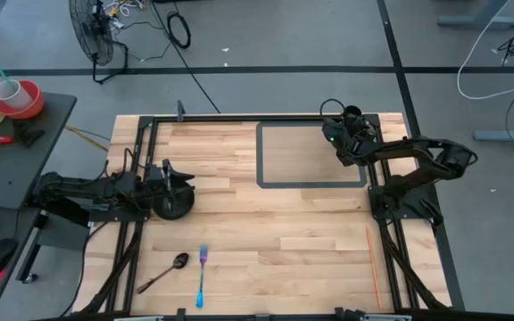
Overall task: Pick & Place Utensil
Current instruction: Put the black cup on the transparent mat
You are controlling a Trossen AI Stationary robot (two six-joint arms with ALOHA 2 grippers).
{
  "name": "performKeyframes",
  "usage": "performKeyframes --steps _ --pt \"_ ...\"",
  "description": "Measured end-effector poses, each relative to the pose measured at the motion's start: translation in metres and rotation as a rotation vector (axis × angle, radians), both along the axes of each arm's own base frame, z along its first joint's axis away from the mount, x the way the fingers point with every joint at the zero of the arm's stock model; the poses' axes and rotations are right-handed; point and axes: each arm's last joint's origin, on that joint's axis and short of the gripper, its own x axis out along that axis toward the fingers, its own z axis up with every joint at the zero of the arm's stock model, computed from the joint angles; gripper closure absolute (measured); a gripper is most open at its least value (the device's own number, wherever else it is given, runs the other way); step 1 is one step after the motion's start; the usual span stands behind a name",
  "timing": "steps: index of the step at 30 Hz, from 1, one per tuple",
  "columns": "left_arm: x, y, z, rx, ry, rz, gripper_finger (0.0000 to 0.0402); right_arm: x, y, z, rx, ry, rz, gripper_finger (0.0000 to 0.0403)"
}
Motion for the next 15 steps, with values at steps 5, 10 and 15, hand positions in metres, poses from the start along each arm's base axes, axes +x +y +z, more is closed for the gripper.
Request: performKeyframes --steps 5,10,15 --pt "0.0 0.0 0.0 0.0 0.0 0.0 0.0204 -0.003 0.0012 -0.0013 0.015 -0.053 -0.009 0.0075" --pt "0.0 0.0 0.0 0.0 0.0 0.0 0.0204 -0.0043 0.0021 -0.0076 0.032 -0.083 -0.029 0.0075" --pt "0.0 0.0 0.0 0.0 0.0 0.0 0.0204 -0.0037 0.0019 -0.0076 0.05 -0.032 -0.006 0.0071"
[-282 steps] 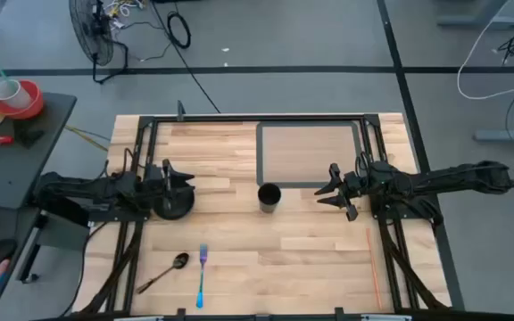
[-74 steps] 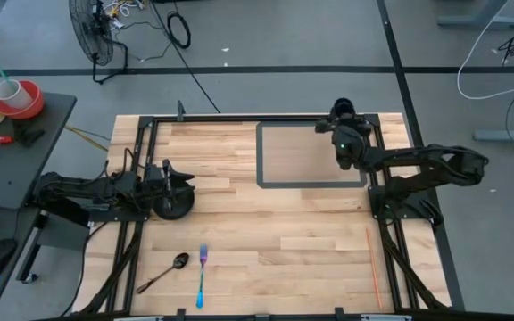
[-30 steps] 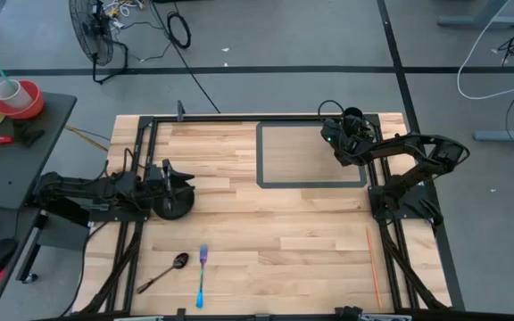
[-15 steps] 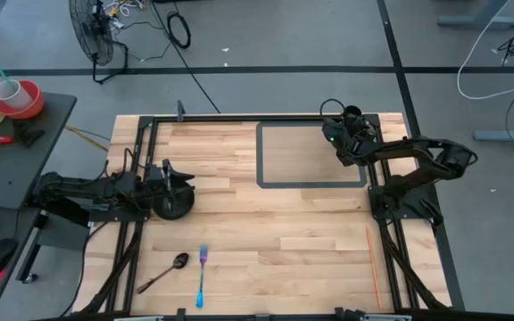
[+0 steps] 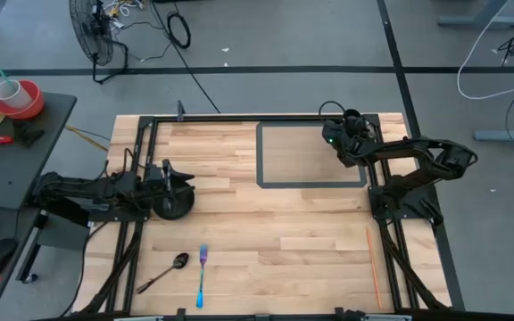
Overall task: Pick & Place Utensil
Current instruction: Put the black cup on the transparent mat
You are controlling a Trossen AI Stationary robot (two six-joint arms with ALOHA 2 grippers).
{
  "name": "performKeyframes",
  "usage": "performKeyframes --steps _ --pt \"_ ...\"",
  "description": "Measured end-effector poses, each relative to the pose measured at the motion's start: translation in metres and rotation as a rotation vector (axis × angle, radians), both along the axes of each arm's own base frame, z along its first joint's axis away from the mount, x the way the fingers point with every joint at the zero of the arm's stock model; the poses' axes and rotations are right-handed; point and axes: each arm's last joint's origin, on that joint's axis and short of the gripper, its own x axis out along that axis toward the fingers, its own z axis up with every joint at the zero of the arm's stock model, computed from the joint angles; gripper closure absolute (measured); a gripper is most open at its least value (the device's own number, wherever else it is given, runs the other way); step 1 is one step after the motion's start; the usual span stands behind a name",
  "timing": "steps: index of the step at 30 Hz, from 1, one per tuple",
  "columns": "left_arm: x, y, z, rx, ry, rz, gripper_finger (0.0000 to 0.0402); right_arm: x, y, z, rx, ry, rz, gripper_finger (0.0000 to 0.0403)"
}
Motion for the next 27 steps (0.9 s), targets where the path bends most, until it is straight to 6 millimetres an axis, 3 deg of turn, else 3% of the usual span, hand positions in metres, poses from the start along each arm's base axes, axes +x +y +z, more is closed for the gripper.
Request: performKeyframes --steps 11,27 --pt "0.0 0.0 0.0 0.0 0.0 0.0 0.0204 0.0 0.001 -0.002 0.042 -0.028 0.036 0.0012" --pt "0.0 0.0 0.0 0.0 0.0 0.0 0.0204 -0.006 0.008 -0.014 0.182 -0.062 0.051 0.0034"
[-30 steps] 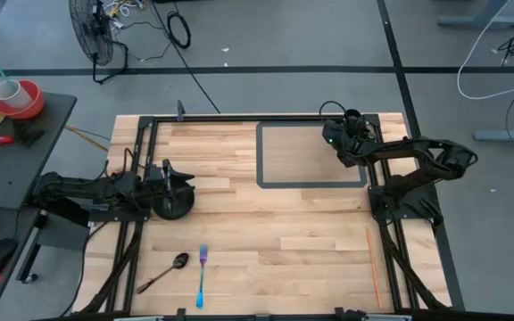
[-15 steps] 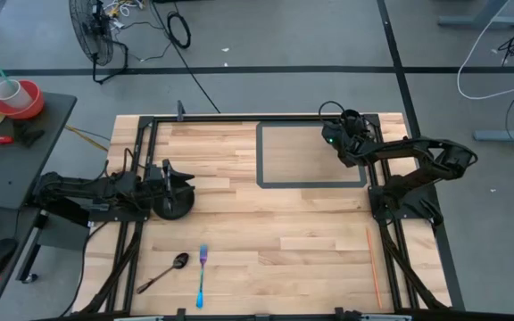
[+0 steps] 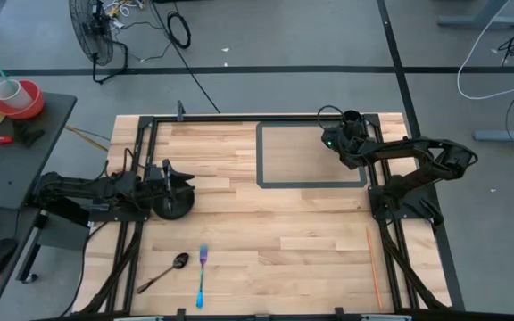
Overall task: Pick & Place Utensil
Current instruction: Put the black cup on the transparent mat, then put the black bowl on the transparent mat to the bottom left of the black cup
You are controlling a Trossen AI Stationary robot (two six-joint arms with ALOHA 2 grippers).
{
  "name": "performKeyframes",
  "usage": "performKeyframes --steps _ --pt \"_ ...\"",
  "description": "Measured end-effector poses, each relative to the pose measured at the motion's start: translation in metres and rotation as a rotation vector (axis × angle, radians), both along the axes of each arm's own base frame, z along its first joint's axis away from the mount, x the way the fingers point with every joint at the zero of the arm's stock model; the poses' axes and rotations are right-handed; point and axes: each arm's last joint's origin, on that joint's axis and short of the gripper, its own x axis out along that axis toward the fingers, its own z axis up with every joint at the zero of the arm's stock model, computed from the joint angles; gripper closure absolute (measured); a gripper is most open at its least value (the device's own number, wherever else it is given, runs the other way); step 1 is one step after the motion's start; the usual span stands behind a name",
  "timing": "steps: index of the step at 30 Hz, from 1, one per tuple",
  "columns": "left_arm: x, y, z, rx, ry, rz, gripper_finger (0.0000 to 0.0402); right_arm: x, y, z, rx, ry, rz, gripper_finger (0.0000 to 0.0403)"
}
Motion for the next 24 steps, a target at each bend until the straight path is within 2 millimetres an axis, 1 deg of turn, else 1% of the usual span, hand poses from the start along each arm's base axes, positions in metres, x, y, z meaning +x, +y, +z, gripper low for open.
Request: performKeyframes --steps 6,10,13,16,19,21,24 --pt "0.0 0.0 0.0 0.0 0.0 0.0 0.0204 0.0 0.009 -0.005 0.077 0.058 0.051 0.0037" --pt "0.0 0.0 0.0 0.0 0.0 0.0 0.0204 0.0 0.019 -0.008 0.118 0.108 0.076 0.0037" --pt "0.0 0.0 0.0 0.0 0.0 0.0 0.0204 0.003 0.028 -0.01 0.158 0.135 0.13 0.0037" --pt "0.0 0.0 0.0 0.0 0.0 0.0 0.0204 0.009 0.041 -0.011 0.229 0.153 0.253 0.0038" --pt "0.0 0.0 0.0 0.0 0.0 0.0 0.0204 0.017 0.054 -0.01 0.289 0.121 0.377 0.0042" --pt "0.0 0.0 0.0 0.0 0.0 0.0 0.0204 0.022 0.064 -0.006 0.319 0.088 0.459 0.0049" --pt "0.0 0.0 0.0 0.0 0.0 0.0 0.0204 0.036 0.079 0.005 0.364 0.012 0.605 0.006"
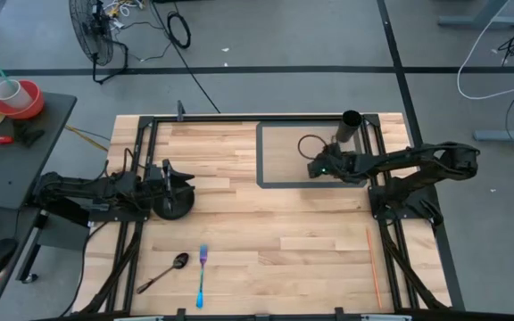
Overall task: Pick & Place Utensil
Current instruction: Put the black bowl on the transparent mat to the bottom left of the black cup
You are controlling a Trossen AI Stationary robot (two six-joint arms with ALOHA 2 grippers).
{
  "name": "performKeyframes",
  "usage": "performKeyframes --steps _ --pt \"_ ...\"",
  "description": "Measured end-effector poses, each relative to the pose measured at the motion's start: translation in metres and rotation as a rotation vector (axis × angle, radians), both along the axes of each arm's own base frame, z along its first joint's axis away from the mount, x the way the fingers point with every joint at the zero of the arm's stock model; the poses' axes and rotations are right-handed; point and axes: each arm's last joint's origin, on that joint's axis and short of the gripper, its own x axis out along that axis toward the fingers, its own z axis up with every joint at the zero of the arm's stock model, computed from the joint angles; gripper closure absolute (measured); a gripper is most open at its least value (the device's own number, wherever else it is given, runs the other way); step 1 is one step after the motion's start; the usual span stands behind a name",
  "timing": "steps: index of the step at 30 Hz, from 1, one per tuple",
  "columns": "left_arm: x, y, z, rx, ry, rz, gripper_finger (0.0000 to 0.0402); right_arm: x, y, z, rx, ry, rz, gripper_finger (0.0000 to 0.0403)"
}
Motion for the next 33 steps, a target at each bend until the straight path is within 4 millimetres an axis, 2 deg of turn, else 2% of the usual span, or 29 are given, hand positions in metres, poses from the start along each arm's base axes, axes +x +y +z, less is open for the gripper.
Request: performKeyframes --steps 4,7,11,15,20,24,27,31,33 --pt "0.0 0.0 0.0 0.0 0.0 0.0 0.0204 0.029 0.022 0.022 0.077 -0.147 0.281 0.0078" --pt "0.0 0.0 0.0 0.0 0.0 0.0 0.0204 0.054 0.041 0.042 0.067 -0.305 0.496 0.0094" --pt "0.0 0.0 0.0 0.0 0.0 0.0 0.0204 0.075 0.063 0.066 -0.055 -0.451 0.723 0.0112" --pt "0.0 0.0 0.0 0.0 0.0 0.0 0.0204 0.09 0.08 0.08 -0.216 -0.497 0.891 0.0123" --pt "0.0 0.0 0.0 0.0 0.0 0.0 0.0204 0.108 0.096 0.079 -0.338 -0.515 1.097 0.0126" --pt "0.0 0.0 0.0 0.0 0.0 0.0 0.0204 0.12 0.108 0.072 -0.325 -0.612 1.238 0.0126" --pt "0.0 0.0 0.001 -0.017 -0.013 -0.001 0.0204 0.122 0.116 0.068 -0.304 -0.643 1.294 0.0126" --pt "-0.001 0.002 0.005 -0.247 -0.111 0.036 0.0204 0.12 0.126 0.066 -0.281 -0.629 1.318 0.0126" --pt "-0.001 0.002 0.006 -0.297 -0.135 0.052 0.0204 0.119 0.131 0.066 -0.277 -0.632 1.332 0.0127"
